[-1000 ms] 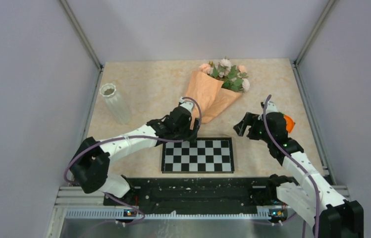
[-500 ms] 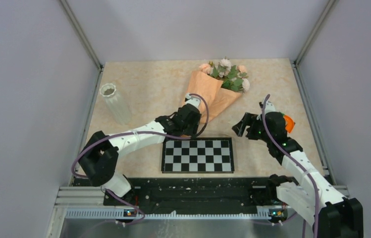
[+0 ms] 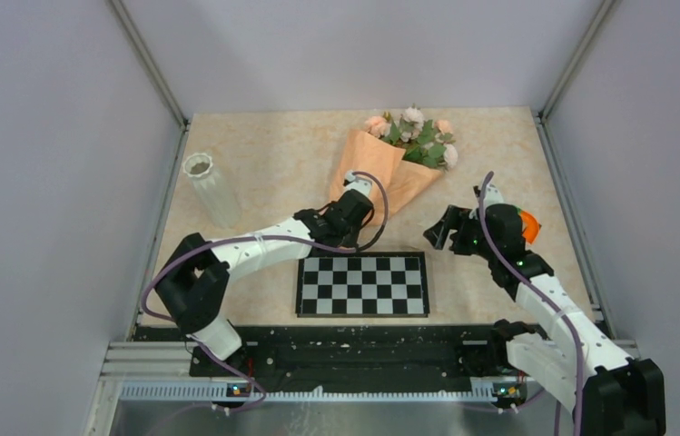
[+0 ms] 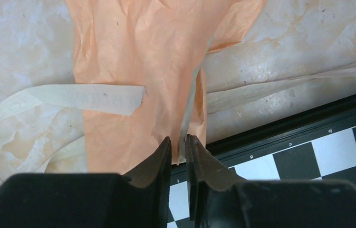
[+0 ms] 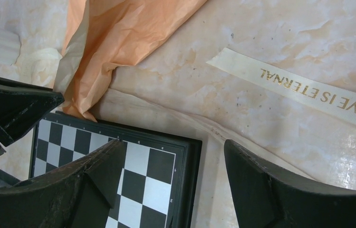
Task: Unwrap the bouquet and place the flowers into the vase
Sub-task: Unfold the wrapping paper at the center of the board.
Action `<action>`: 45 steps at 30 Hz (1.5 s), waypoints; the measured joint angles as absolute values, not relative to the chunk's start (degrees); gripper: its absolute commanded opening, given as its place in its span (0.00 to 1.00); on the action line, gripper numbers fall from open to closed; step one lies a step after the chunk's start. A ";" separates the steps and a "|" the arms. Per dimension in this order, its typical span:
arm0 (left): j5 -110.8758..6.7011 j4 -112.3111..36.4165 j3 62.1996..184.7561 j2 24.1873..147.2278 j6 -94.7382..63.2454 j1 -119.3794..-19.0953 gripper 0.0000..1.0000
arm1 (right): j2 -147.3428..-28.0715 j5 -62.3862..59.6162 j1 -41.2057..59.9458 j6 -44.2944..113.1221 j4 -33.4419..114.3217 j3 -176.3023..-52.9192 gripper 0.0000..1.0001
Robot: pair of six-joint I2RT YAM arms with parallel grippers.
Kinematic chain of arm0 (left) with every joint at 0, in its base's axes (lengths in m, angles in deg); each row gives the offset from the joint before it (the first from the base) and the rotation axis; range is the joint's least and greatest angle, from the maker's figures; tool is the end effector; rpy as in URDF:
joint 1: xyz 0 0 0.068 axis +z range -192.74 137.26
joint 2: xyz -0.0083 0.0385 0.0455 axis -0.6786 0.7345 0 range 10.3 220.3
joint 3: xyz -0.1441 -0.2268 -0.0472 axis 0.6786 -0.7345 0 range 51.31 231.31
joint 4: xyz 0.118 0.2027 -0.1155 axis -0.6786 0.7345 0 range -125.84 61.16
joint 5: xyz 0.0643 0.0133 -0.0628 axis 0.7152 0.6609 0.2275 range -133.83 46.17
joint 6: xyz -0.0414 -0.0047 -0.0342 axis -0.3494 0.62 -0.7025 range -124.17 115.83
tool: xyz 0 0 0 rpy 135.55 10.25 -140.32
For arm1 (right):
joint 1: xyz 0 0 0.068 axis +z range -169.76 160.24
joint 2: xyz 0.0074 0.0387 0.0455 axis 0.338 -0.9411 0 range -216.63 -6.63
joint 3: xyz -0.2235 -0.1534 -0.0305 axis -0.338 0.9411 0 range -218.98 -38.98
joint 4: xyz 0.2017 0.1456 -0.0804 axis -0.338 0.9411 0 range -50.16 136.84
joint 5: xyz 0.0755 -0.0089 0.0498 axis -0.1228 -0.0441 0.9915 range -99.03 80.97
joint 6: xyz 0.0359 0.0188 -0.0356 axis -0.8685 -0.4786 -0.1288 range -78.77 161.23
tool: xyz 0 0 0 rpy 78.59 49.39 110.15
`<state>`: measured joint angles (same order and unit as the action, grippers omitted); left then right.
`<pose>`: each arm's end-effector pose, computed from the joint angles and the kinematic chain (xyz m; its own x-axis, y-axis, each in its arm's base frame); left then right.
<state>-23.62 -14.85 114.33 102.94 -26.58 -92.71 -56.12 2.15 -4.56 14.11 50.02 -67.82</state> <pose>0.2300 -0.2547 0.2253 -0.6797 0.2529 -0.6885 0.3445 0.9388 0.0048 0.1839 0.0571 0.2281 -0.6306 0.2921 -0.7190 -0.1464 0.8651 0.4798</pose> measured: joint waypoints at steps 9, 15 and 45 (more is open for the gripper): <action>-19.62 -14.15 114.64 103.05 -27.24 -92.71 0.02 | -56.49 3.97 -4.56 12.83 48.58 -67.82 0.78; -17.94 -13.60 114.62 100.91 -28.22 -92.60 0.02 | -58.53 4.86 -4.38 10.77 46.28 -67.64 0.78; -23.82 -18.81 102.97 87.69 -35.76 -77.96 0.07 | -98.57 -6.41 22.39 1.94 31.48 -85.35 0.60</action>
